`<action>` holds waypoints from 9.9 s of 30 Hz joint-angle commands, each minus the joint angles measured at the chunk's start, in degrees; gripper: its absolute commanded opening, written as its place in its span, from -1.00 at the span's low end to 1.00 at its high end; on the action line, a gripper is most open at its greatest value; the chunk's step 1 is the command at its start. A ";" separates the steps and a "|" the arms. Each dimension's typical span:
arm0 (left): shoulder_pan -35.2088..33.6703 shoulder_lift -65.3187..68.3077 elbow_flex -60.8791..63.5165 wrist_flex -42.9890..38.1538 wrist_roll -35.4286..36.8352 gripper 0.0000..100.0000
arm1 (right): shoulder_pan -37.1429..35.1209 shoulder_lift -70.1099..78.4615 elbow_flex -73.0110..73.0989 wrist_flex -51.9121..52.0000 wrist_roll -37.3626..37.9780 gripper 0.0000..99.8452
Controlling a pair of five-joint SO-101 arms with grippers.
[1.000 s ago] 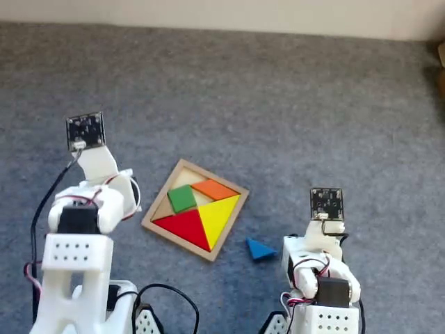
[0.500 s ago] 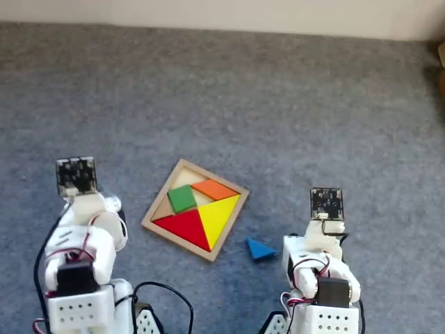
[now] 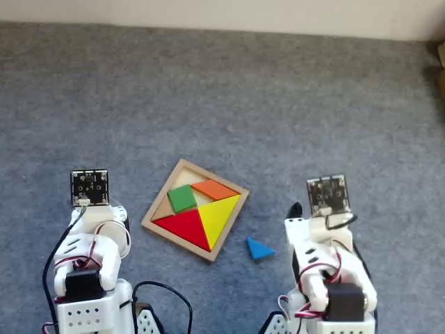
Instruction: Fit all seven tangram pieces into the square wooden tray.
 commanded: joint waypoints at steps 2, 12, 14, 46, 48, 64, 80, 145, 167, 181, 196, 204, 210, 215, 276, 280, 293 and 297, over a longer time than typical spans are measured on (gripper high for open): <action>-0.66 -2.33 -0.31 0.00 -0.62 -0.98 | -5.85 21.49 -17.36 5.67 5.89 -0.68; -0.66 -2.33 -0.22 0.35 -0.70 -0.98 | -22.02 42.15 -19.74 9.63 6.68 -0.50; -0.66 -2.33 -0.22 0.35 -0.70 -0.98 | -23.87 44.62 -16.84 6.81 6.77 -0.50; -0.57 -2.33 1.54 0.00 -4.22 -0.98 | -31.43 47.96 3.38 -14.46 11.52 -0.63; -0.57 -2.33 1.54 0.00 -4.22 -0.98 | -31.43 47.96 3.47 -14.46 11.52 -0.63; -0.57 -2.33 1.54 0.18 -4.22 -0.98 | -31.34 47.96 5.85 -16.75 11.08 -0.64; -0.57 -2.33 1.54 0.35 -4.22 -0.98 | -30.64 47.43 5.67 -15.96 11.08 -0.85; -0.57 -2.33 1.63 0.35 -4.31 -0.98 | -32.04 100.97 -59.12 -11.91 11.43 -0.98; -3.65 -1.54 -9.10 3.16 -12.66 -0.88 | -22.81 87.69 -46.73 -19.21 3.60 -0.98; -13.41 31.16 -31.25 10.11 -36.04 -0.74 | -19.30 81.89 -38.64 -30.37 -1.05 -0.98; -18.68 76.35 -49.54 2.64 -71.21 -0.57 | -19.03 82.24 -38.46 -30.73 -1.14 -0.98; -16.40 97.80 -62.02 2.02 -74.37 -0.57 | -18.95 82.33 -38.29 -30.73 -1.14 -0.98; -14.64 112.13 -72.04 2.37 -74.37 -0.57 | -19.03 82.33 -37.41 -30.73 -0.97 -0.98; -13.41 120.75 -75.82 2.37 -74.02 -0.58 | -19.03 82.33 -37.41 -30.73 -0.97 -0.98; -2.07 123.74 -93.85 20.84 -59.34 -0.53 | -14.81 82.24 -36.88 -38.20 -0.53 -0.98; -0.92 123.74 -87.43 11.87 -59.43 -0.52 | -14.81 82.24 -36.88 -38.20 -0.53 -0.98; -2.24 123.74 -81.63 4.13 -59.25 -0.53 | -14.81 82.33 -36.88 -38.20 -0.53 -0.98; -2.42 123.12 -81.89 4.48 -58.99 -0.53 | -14.81 82.33 -36.88 -38.20 -0.53 -0.98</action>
